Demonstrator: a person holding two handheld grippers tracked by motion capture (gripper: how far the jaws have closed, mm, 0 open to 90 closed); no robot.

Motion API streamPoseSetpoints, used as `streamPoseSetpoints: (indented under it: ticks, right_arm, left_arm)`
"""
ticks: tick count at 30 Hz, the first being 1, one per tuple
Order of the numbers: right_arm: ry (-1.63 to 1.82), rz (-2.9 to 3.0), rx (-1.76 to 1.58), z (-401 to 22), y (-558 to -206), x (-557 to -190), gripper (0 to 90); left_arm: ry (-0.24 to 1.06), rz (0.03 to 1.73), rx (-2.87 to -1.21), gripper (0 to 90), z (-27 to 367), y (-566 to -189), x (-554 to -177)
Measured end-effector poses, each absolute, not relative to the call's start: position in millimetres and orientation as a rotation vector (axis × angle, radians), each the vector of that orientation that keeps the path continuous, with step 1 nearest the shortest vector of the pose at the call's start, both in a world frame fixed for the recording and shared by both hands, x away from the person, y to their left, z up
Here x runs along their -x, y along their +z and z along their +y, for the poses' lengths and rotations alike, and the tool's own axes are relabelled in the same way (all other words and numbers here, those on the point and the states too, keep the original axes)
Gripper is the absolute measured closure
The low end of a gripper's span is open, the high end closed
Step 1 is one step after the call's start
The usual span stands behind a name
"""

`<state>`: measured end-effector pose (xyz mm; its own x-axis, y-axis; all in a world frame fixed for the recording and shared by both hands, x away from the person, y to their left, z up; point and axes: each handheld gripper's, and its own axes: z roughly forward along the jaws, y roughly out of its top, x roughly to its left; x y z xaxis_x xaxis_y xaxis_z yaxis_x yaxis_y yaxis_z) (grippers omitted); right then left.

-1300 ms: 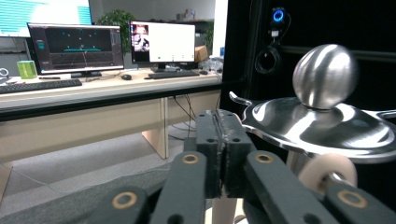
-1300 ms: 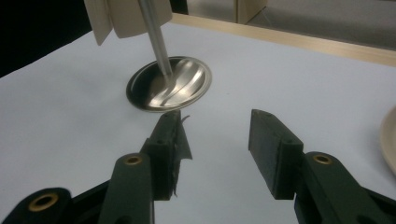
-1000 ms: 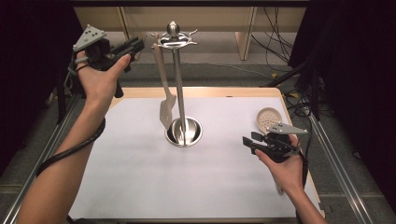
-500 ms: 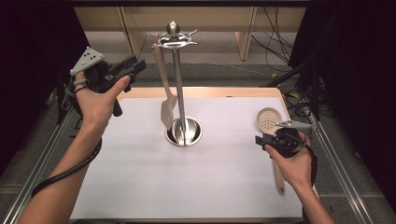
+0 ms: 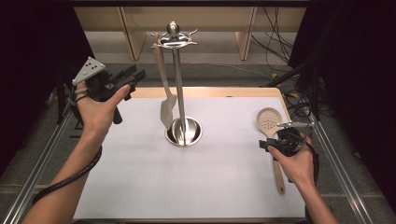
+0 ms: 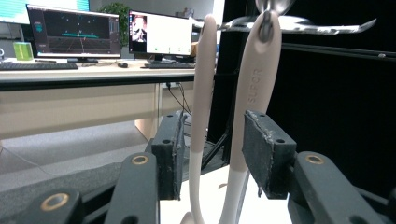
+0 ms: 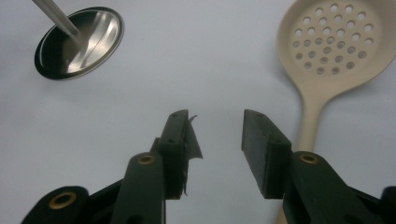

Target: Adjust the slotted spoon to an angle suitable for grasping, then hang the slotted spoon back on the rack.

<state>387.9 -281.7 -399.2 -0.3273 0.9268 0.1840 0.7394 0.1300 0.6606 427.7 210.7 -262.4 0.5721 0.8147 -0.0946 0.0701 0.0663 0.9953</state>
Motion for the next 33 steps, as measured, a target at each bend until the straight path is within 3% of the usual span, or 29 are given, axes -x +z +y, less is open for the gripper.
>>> streamPoseSetpoints:
  ticks: [33]
  right_arm:
    - [0.573, 2.253, -1.909, -295.0, -420.4, -405.2, 57.5]
  left_arm:
    - [0.647, 0.839, -1.404, 52.0, 213.5, -280.2, -421.9]
